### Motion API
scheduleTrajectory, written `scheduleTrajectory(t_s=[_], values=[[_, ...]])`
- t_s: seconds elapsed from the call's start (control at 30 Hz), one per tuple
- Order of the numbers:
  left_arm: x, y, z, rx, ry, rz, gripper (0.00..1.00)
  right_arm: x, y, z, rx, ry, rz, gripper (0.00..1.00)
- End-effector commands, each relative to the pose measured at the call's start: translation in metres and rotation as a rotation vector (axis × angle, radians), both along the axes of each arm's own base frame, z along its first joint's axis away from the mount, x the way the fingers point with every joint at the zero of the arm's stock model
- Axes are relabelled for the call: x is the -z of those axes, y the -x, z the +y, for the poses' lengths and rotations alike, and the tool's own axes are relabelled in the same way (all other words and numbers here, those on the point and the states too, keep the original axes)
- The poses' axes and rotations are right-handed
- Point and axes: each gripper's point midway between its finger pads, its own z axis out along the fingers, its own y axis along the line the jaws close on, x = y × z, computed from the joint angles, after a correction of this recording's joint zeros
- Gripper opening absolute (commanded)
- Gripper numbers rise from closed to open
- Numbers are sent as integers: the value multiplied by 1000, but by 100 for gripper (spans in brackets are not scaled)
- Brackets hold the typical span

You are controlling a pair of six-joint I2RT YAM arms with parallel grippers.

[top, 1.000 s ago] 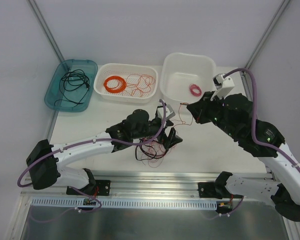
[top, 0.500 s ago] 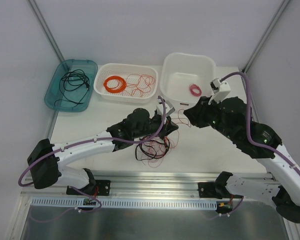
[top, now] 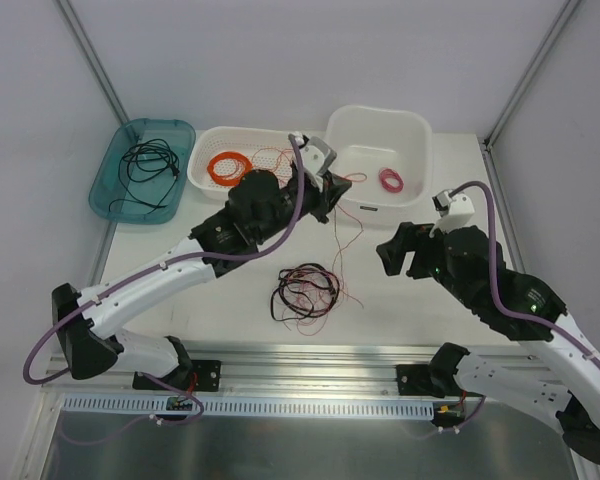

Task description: Untangle the cables

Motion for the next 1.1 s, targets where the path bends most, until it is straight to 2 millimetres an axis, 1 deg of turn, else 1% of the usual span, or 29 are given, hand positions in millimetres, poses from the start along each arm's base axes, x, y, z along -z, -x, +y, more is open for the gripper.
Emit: scheduleTrajectory(t_s=[0.0, 0.03, 0.07, 0.13, 0.17, 0.2, 0.23, 0.27, 0.3, 0.33, 0.43, 0.47, 0.5, 0.57, 0.6, 0.63, 0.67, 0.7, 0.73, 0.8, 0.87, 0.9, 0.93, 0.97, 1.0, 1.03, 1.07], values=[[-64, -21, 27, -98, 38, -121, 0, 9, -1, -14, 64, -12, -17, 84], [-72, -25, 28, -108, 29, -144, 0, 12, -1, -13, 64, -17, -20, 84], [-103, -24, 34, -118, 67, -187, 0, 23, 0, -14, 63, -8, -6, 84], [-125, -29, 40, -133, 63, -236, 0, 30, 1, -12, 57, -9, 3, 84], [-159, -24, 49, -142, 107, -287, 0, 41, 1, -11, 55, 0, 19, 84], [-173, -24, 53, -150, 115, -314, 0, 44, 2, -10, 51, -1, 24, 84], [-177, -30, 54, -164, 93, -329, 0, 47, 1, -8, 50, -5, 28, 84], [-207, -25, 65, -183, 135, -372, 0, 49, 1, -7, 48, -10, 32, 84], [-213, -29, 65, -190, 131, -383, 0, 53, 1, -4, 43, -14, 38, 84], [-235, -27, 77, -215, 151, -426, 0, 55, 1, -3, 41, -14, 42, 84], [-261, -30, 94, -272, 188, -468, 0, 60, 1, 4, 19, -21, 50, 84], [-260, -34, 98, -289, 176, -461, 0, 62, 0, 5, 16, -20, 52, 84], [-263, -35, 101, -295, 184, -462, 0, 64, 0, 9, 4, -23, 56, 84], [-273, -32, 106, -294, 203, -479, 0, 69, 0, 13, -15, -18, 65, 84], [-278, -27, 106, -278, 208, -490, 0, 70, 1, 18, -38, -27, 69, 84], [-287, -21, 110, -274, 219, -513, 0, 75, 2, 21, -51, -18, 79, 83], [-292, -18, 114, -276, 223, -530, 0, 76, 2, 24, -61, -21, 81, 83], [-296, -19, 119, -301, 219, -543, 0, 77, 2, 26, -69, -27, 82, 83], [-306, -18, 128, -337, 217, -576, 0, 82, 1, 27, -68, -21, 89, 83], [-309, -24, 140, -384, 206, -585, 0, 85, 0, 28, -68, -15, 95, 83], [-301, -32, 143, -407, 185, -574, 0, 87, 0, 30, -71, -9, 104, 83], [-299, -35, 150, -426, 176, -570, 0, 87, 0, 31, -74, -12, 107, 83], [-288, -43, 149, -434, 157, -547, 0, 88, 0, 31, -75, -11, 110, 83], [-282, -47, 151, -441, 152, -534, 0, 88, 0, 31, -75, -12, 110, 83], [-279, -53, 156, -455, 151, -521, 0, 87, 1, 31, -79, -13, 110, 83], [-268, -60, 155, -458, 131, -502, 0, 88, 1, 30, -75, -9, 111, 83], [-262, -65, 156, -462, 123, -491, 0, 89, 2, 30, -78, -4, 115, 83]])
